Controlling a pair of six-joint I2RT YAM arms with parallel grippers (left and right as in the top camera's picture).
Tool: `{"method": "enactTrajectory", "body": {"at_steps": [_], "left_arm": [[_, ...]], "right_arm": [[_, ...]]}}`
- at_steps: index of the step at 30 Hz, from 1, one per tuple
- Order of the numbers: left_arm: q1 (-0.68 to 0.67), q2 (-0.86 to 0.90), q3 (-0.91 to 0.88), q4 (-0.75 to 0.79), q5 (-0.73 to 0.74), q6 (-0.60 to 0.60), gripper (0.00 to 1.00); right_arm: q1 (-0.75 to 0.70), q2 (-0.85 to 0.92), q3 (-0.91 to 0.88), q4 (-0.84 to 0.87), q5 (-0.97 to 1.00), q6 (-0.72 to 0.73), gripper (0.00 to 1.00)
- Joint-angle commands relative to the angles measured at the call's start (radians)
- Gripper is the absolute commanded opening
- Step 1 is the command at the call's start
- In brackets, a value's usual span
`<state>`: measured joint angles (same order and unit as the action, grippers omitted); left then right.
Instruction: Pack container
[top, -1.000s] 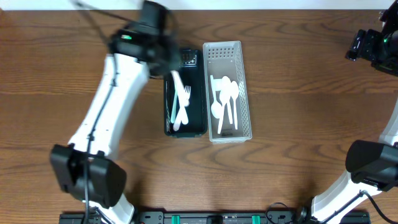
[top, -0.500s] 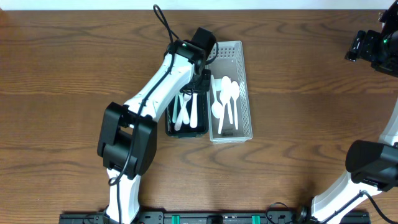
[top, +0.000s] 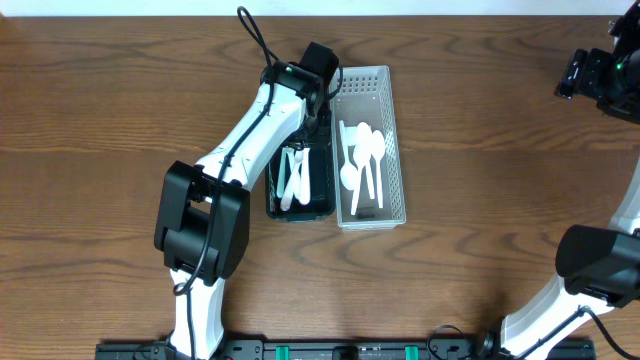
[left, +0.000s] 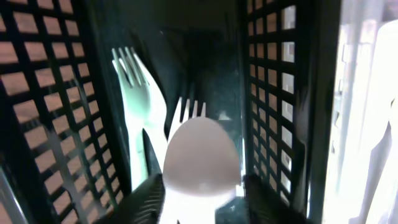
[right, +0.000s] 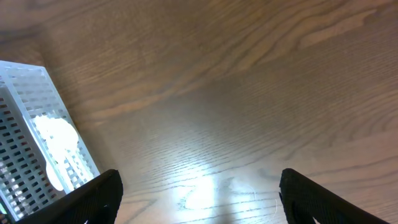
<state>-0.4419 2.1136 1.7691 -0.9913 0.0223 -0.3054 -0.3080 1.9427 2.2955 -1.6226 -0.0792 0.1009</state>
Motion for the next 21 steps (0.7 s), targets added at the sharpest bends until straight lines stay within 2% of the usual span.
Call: {"method": "enactTrajectory", "body": {"at_steps": [1,5,10,13,17,18,21], "left_arm": [[0.003,-0.005,0.003,-0.005,-0.009,0.026,0.64],[0.003,-0.035,0.003,-0.006,-0.065,0.051,0.67],[0.003,-0.151,0.008,0.015,-0.199,0.114,0.70],[0.010,-0.240,0.008,0.060,-0.255,0.137,0.77],[0.060,-0.343,0.008,0.174,-0.335,0.137,0.97],[0.080,-0.361,0.008,0.210,-0.340,0.137,0.98],[0.164,-0.393,0.008,0.343,-0.338,0.138,0.98]], "right_arm": [[0.008,-0.010,0.012,-0.001,-0.008,-0.013,0.84],[0.008,-0.011,0.012,0.024,-0.008,-0.013,0.82],[0.024,-0.022,0.012,0.223,-0.008,-0.013,0.86],[0.064,-0.023,0.012,0.356,-0.008,-0.013,0.88],[0.153,-0.022,0.012,0.552,-0.007,-0.021,0.95],[0.174,-0.022,0.012,0.607,-0.002,-0.021,0.99],[0.238,-0.014,0.012,0.802,0.000,-0.049,0.99]]}}
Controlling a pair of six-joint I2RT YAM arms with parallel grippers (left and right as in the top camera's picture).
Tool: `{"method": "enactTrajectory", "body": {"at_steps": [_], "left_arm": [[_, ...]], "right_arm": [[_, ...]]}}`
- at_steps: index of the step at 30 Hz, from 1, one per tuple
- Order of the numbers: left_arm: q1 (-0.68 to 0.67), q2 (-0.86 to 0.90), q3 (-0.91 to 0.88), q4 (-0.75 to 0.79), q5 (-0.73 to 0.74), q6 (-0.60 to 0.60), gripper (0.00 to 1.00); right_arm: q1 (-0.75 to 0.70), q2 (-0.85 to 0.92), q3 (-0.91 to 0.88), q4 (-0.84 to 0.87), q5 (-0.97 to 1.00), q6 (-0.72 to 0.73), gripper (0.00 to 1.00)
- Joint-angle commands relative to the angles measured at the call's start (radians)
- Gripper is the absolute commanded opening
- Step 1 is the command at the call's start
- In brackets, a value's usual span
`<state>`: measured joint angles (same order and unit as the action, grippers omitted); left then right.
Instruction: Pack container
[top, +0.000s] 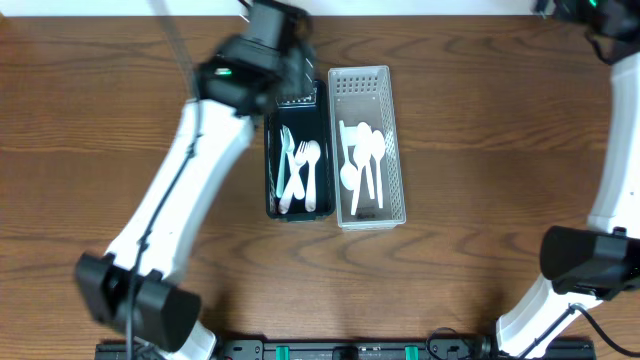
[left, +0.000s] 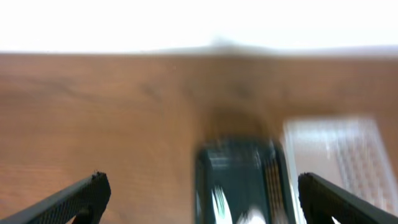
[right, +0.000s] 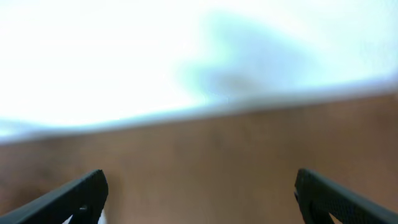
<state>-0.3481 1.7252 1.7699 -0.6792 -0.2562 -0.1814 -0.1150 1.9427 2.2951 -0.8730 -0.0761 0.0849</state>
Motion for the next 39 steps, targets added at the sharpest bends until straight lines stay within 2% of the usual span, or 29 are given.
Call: {"method": "enactTrajectory", "body": {"at_steps": [1,5,10,13,16,20,25,30,32,35,39], "left_arm": [[0.107,-0.007,0.007,0.075,-0.048,0.026,0.98],[0.178,-0.007,0.000,0.077,0.103,0.167,0.98],[0.232,-0.021,-0.001,-0.008,0.140,0.163,0.98],[0.247,-0.056,-0.035,-0.022,0.140,0.163,0.98],[0.253,-0.138,-0.119,0.016,0.140,0.163,0.98],[0.253,-0.297,-0.306,0.119,0.140,0.163,0.98],[0.249,-0.571,-0.639,0.333,0.141,0.163,0.98],[0.226,-0.925,-0.997,0.555,0.140,0.163,0.98],[0.218,-1.071,-1.110,0.567,0.140,0.163,0.98],[0.218,-1.277,-1.238,0.503,0.140,0.163,0.98],[0.218,-1.455,-1.322,0.446,0.139,0.163,0.98]], "right_arm": [[0.069,-0.008,0.012,0.117,-0.003,-0.047,0.99],[0.105,0.000,0.012,0.130,-0.003,-0.073,0.99],[0.088,-0.011,-0.002,0.038,0.000,-0.075,0.99],[0.056,-0.061,-0.079,0.044,0.001,-0.076,0.99],[0.023,-0.156,-0.243,0.108,0.001,-0.098,0.99],[-0.017,-0.320,-0.556,0.256,0.001,-0.102,0.99],[-0.036,-0.570,-0.981,0.489,0.001,-0.111,0.99],[-0.013,-0.859,-1.381,0.726,0.001,-0.214,0.99],[0.008,-0.983,-1.517,0.767,0.001,-0.242,0.99],[0.037,-1.180,-1.690,0.760,0.001,-0.251,0.99],[0.043,-1.397,-1.849,0.735,0.001,-0.251,0.99]]}}
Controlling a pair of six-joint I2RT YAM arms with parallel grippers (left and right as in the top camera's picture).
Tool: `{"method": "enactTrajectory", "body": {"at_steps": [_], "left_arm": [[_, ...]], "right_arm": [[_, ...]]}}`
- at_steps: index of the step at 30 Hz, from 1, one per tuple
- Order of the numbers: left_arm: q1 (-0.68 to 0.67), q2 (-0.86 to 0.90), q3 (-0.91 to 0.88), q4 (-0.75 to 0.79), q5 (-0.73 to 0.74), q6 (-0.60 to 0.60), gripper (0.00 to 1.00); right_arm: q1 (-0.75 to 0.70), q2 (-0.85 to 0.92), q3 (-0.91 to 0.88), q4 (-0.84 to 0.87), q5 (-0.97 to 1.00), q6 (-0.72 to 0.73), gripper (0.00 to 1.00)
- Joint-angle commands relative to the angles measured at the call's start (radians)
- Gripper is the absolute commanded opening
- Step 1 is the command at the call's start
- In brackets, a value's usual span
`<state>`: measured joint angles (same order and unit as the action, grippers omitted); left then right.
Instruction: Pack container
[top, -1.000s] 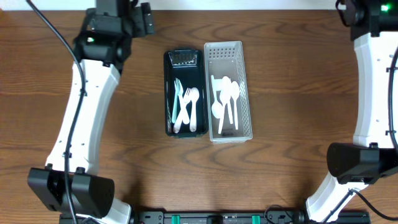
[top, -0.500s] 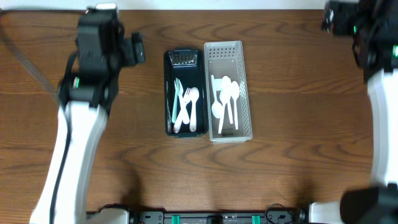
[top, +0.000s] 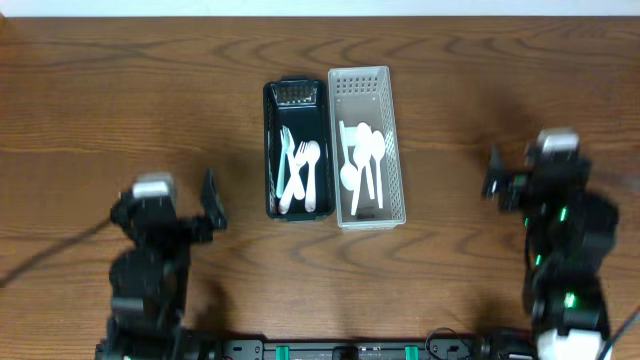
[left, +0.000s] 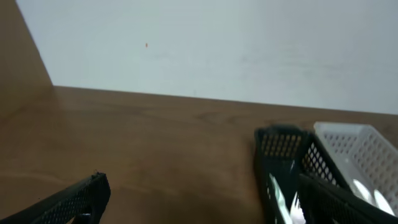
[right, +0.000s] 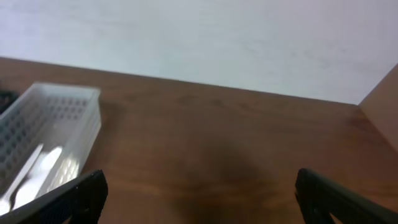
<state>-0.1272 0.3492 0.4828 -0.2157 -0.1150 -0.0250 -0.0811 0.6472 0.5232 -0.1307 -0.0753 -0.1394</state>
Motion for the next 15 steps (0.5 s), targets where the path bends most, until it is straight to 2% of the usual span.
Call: {"method": "enactTrajectory", "body": {"at_steps": [1,6,15], "left_arm": [[-0.003,-0.107,-0.042,-0.047,-0.002,0.006,0.98],[-0.003,-0.156,-0.043,-0.229,0.000,0.005,0.98],[-0.005,-0.154,-0.043,-0.477,-0.001,0.006,0.98]], "right_arm": [[0.010,-0.147,-0.108,-0.026,0.000,-0.027,0.99],[0.010,-0.272,-0.186,-0.193,0.000,-0.026,0.99],[0.010,-0.273,-0.186,-0.526,-0.004,-0.026,0.99]]}}
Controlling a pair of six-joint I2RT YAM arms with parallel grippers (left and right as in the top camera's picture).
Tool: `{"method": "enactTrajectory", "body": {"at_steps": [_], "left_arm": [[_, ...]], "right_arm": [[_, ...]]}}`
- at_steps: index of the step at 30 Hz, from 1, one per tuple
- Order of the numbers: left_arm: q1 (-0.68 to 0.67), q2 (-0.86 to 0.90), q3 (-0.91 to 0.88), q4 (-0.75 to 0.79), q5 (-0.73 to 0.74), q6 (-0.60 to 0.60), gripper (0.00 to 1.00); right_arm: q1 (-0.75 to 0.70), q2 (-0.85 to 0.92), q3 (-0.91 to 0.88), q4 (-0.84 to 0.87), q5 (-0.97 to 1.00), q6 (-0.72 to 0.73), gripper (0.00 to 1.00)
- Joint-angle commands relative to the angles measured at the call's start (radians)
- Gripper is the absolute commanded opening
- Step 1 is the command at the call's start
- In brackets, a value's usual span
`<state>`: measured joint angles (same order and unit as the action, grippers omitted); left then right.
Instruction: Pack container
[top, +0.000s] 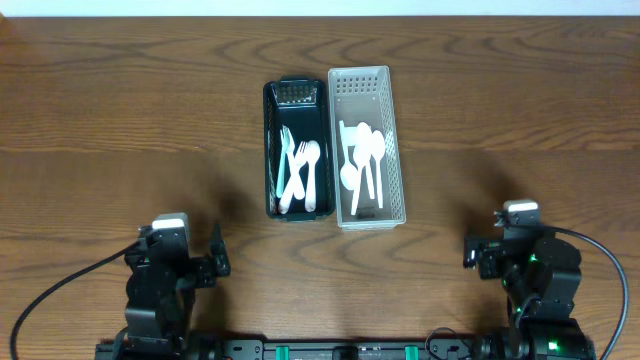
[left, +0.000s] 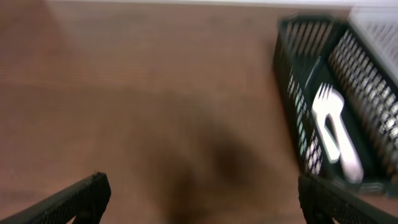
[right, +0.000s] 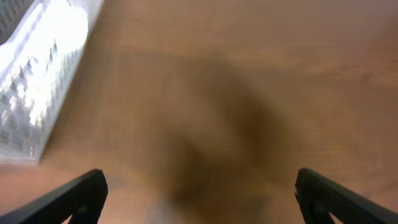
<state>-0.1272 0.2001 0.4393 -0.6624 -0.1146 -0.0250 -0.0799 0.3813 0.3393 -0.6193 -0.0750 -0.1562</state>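
Note:
A black basket holds white plastic forks and a spoon. Beside it on the right, a white basket holds several white spoons. My left gripper is open with nothing in it, low over bare table near the front left edge; the black basket and a fork show at the right of its view. My right gripper is open and empty near the front right, the white basket at the left of its view.
The wooden table stretches round both baskets. Both arms are folded back at the front edge, left arm and right arm. A black rail runs along the front edge.
Both arms have drawn further back toward the front edge and their cameras now look down at the table. The baskets and cutlery have not moved.
My left gripper was inside the black basket, shut on a white spoon. Then it was open and raised behind the baskets, the spoon lying in the black basket. Both arms then stood nearer the front, and now sit folded at the front edge.

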Motion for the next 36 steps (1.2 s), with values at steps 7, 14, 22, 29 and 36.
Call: {"method": "enactTrajectory", "body": {"at_steps": [7,14,22,29,36], "left_arm": [[-0.005,-0.005,0.000,-0.147,-0.001,0.006,0.98],[-0.005,-0.005,0.000,-0.200,-0.001,0.006,0.98],[-0.005,-0.005,0.000,-0.201,-0.001,0.006,0.98],[-0.005,-0.005,0.000,-0.201,-0.001,0.006,0.98],[-0.005,-0.005,0.000,-0.201,-0.001,0.006,0.98]], "right_arm": [[0.008,-0.007,-0.002,-0.211,-0.004,-0.009,0.99],[0.008,-0.007,-0.002,-0.267,-0.005,-0.009,0.99],[0.032,-0.117,-0.002,-0.267,-0.004,-0.009,0.99],[0.110,-0.336,-0.002,-0.261,0.001,-0.011,0.99],[0.182,-0.375,-0.070,0.201,0.026,-0.110,0.99]]}}
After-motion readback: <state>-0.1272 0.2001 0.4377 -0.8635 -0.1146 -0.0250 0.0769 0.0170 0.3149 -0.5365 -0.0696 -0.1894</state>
